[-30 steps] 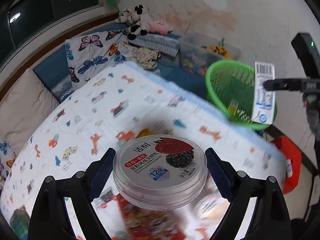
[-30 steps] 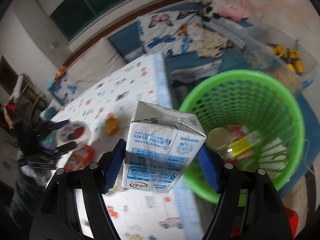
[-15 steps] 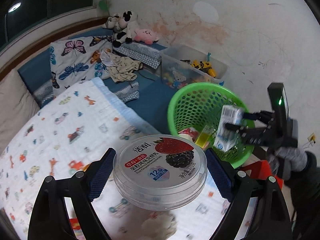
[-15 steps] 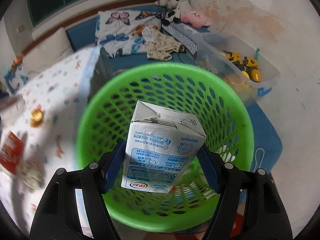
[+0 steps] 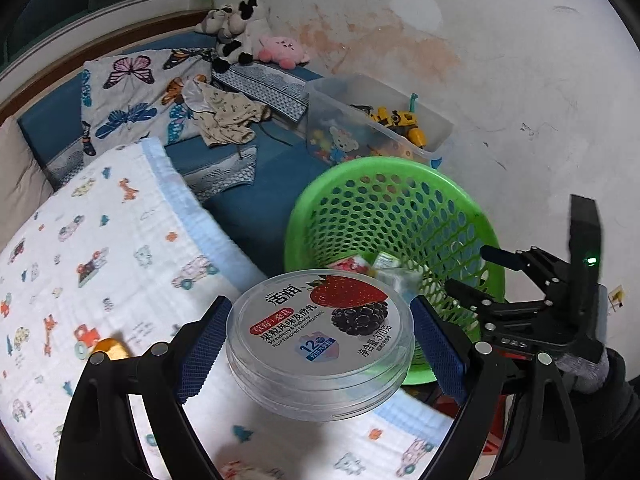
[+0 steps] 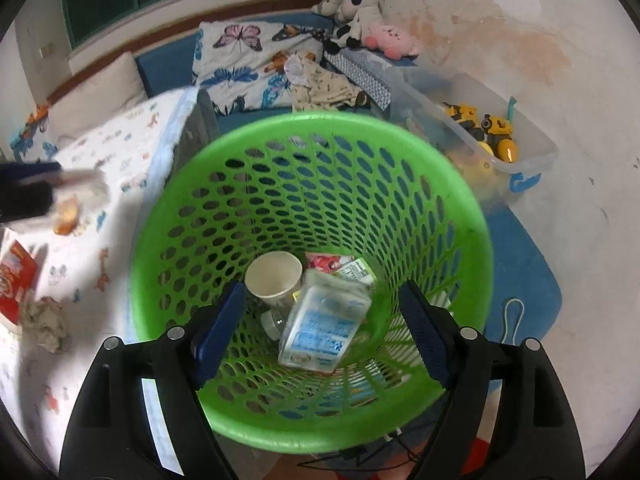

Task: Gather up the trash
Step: 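Carry the clear yogurt tub over the basket and open the left tool, then move both tools back over the bed toward the red cup and crumpled paper, then grasp the red paper cup with the left tool while the right tool grasps the crumpled paper, then drop the crumpled paper into the basket with the right tool while the left tool carries the red cup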

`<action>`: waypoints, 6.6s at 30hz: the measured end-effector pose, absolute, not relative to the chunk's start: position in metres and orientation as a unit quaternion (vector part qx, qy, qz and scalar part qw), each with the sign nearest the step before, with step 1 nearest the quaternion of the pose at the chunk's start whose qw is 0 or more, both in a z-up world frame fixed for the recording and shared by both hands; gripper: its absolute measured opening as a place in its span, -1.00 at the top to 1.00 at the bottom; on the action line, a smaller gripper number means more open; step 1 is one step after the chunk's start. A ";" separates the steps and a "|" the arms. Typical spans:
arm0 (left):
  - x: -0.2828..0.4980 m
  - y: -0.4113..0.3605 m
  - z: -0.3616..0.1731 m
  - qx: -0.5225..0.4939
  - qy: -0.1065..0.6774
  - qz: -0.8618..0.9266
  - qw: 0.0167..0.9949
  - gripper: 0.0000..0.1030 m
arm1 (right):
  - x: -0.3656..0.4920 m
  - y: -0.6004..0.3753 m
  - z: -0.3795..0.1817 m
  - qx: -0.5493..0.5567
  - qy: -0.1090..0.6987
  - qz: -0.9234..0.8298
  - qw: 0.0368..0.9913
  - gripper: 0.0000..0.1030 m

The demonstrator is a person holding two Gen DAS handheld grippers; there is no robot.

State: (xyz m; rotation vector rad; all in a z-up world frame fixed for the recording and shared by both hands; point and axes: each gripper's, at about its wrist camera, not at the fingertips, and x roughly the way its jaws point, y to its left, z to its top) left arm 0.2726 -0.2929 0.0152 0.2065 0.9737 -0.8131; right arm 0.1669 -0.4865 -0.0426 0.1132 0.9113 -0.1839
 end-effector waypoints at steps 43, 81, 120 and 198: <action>0.228 -0.321 -0.008 0.086 0.484 -0.362 0.792 -0.69 | 0.085 -0.510 0.001 0.135 0.362 -0.077 0.919 -0.55; 0.273 -0.040 -0.050 0.011 0.547 -0.143 0.825 -0.69 | 0.134 -0.333 -0.006 0.047 0.408 0.102 0.906 -0.57; 0.248 -0.017 -0.040 -0.016 0.543 -0.164 0.824 -0.33 | 0.172 -0.243 -0.070 -0.091 0.434 0.223 0.868 -0.35; 0.255 -0.352 0.028 0.056 0.493 -0.359 0.790 -0.33 | 0.092 -0.491 0.000 0.104 0.352 -0.028 0.930 -0.28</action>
